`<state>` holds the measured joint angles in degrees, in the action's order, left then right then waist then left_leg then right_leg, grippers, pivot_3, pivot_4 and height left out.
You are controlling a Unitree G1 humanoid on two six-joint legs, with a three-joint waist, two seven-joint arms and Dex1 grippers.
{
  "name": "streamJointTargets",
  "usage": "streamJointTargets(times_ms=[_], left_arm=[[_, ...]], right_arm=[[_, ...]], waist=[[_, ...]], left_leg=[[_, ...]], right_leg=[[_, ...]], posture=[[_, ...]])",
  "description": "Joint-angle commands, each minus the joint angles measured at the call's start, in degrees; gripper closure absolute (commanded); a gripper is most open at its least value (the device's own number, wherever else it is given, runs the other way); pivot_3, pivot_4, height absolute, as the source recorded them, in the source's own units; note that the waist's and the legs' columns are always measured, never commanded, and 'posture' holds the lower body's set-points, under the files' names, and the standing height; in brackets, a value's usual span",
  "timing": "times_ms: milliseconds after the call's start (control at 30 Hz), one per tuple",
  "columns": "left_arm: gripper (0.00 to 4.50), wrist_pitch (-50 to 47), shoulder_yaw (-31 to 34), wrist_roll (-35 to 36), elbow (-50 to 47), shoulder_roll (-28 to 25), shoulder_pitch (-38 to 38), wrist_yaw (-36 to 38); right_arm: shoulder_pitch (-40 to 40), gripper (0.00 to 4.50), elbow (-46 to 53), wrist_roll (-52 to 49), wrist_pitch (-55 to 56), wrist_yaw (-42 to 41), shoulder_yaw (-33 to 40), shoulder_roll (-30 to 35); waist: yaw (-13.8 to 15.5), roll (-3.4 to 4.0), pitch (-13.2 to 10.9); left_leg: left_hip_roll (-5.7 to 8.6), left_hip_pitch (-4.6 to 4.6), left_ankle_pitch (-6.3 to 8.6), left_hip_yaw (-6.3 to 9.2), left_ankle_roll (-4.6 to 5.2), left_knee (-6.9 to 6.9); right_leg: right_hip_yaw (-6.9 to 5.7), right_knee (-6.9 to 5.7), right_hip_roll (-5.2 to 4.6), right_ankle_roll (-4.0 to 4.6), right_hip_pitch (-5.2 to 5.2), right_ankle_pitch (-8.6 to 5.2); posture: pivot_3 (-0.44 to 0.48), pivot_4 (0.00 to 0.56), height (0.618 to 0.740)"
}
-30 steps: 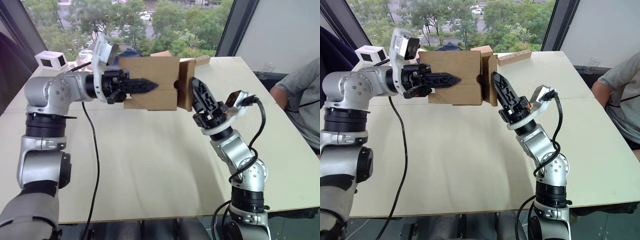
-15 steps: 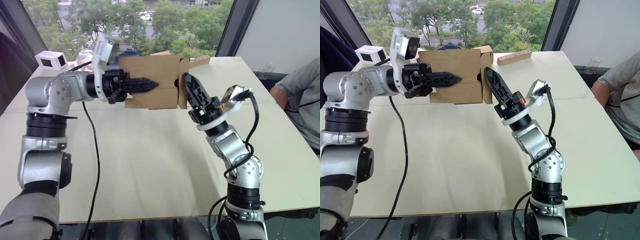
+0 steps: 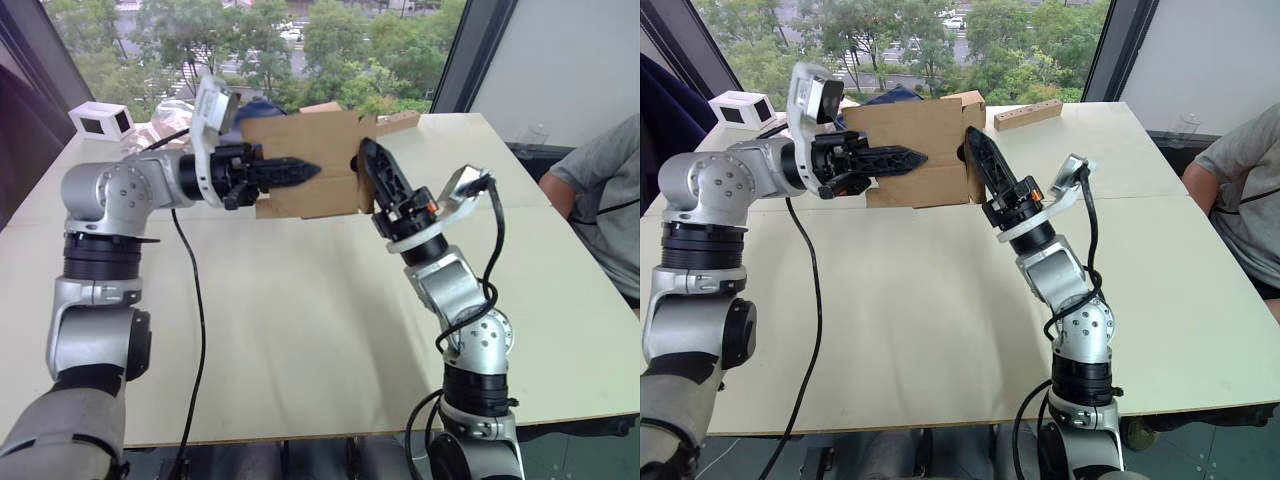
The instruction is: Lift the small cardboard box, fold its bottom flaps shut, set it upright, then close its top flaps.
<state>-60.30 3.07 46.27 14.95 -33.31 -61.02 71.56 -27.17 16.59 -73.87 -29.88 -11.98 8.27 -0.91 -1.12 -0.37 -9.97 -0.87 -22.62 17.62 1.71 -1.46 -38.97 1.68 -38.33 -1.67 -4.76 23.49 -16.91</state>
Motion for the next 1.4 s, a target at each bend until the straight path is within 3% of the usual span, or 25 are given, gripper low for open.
streamJointTargets(times_ms=[33,500,767,1267,1400], left_arm=[[4.50,0.99,1.48,0.55,-1.27,0.08,-0.33,-0.12],[4.50,2.38,1.21,-0.09,-0.49,0.93,-0.14,-1.20],[4.50,3.30,1.92,-0.65,1.06,1.88,-0.93,-2.04],[4.50,2.29,1.65,-0.05,0.06,0.67,-0.56,-0.62],[4.50,1.72,0.93,0.15,-0.93,-0.51,-0.43,1.30]], right_arm=[[-1.13,2.14,1.94,-0.05,0.30,-0.02,-0.78,-0.82],[-2.33,2.14,2.10,7.88,2.12,0.16,-4.62,-2.82],[1.47,2.14,5.02,2.84,-1.99,-2.43,-6.83,-3.78],[5.52,2.14,7.16,0.20,-1.34,-1.56,-2.31,0.10],[5.88,3.22,7.75,0.58,-0.67,-0.74,0.19,3.00]], waist=[[0.00,0.00,0.00],[-0.04,0.00,0.00],[0.01,0.00,0.00],[0.00,0.00,0.00],[0.00,0.00,0.00]], left_leg=[[0.00,0.00,0.00,0.00,0.00,0.00],[0.00,0.00,0.00,0.00,-0.01,0.01],[0.01,0.00,-0.01,0.00,-0.01,0.01],[0.01,0.00,-0.01,0.00,-0.01,0.02],[0.01,0.00,-0.01,0.00,-0.01,0.02]], right_leg=[[0.00,0.00,0.00,0.00,0.00,0.00],[0.00,-0.01,0.00,0.00,0.01,0.00],[0.00,0.00,-0.01,0.00,0.01,0.00],[0.00,0.00,-0.01,0.00,0.00,0.00],[0.00,0.00,0.00,0.00,0.01,0.00]], posture=[[0.000,0.150,0.740],[0.000,0.150,0.740],[0.000,0.150,0.740],[0.000,0.150,0.740],[0.000,0.150,0.740]])
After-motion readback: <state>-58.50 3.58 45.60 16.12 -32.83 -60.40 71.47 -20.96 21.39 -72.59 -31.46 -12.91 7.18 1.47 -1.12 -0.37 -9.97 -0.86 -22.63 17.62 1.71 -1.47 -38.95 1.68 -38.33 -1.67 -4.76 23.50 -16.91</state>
